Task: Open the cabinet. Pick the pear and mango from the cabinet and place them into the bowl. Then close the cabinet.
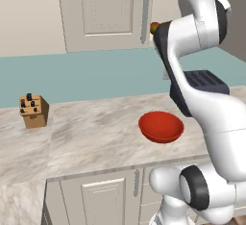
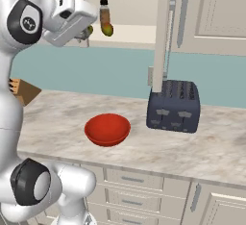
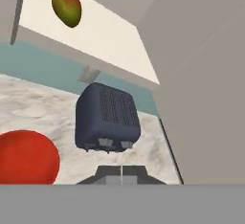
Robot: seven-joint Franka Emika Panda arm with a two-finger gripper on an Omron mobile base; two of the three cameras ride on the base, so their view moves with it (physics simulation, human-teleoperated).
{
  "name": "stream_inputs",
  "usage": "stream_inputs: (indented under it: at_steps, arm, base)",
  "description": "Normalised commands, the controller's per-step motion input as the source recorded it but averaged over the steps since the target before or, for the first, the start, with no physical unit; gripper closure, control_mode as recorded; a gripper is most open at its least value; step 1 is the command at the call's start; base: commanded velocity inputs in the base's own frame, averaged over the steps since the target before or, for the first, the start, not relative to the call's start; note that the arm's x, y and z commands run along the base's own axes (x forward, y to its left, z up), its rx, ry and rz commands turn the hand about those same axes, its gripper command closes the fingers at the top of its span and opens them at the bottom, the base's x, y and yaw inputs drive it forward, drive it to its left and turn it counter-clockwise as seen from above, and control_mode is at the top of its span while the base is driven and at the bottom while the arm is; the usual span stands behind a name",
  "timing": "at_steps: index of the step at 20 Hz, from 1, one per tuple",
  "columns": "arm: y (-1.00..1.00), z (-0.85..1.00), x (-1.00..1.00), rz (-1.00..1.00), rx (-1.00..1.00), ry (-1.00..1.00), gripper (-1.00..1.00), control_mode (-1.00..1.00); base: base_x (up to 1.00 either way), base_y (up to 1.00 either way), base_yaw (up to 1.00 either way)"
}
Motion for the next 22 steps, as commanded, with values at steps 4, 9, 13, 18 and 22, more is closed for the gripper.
stream_inputs:
  at_steps: [4,9,13,18,22]
  arm:
    - [0.18,-0.21,0.00,0.00,0.26,-0.15,1.00,-1.00]
    - [0.17,-0.06,0.00,0.00,0.26,-0.15,1.00,-1.00]
    - [0.24,-0.04,0.03,0.01,0.21,-0.16,1.00,-1.00]
    - [0.23,-0.02,0.05,0.06,0.18,-0.16,1.00,-1.00]
    - [0.13,0.00,0.06,0.05,0.18,-0.12,1.00,-1.00]
  base:
    - [0.00,0.00,0.00]
    - [0.00,0.00,0.00]
    - [0.00,0.00,0.00]
    - [0.00,0.00,0.00]
    - [0.00,0.00,0.00]
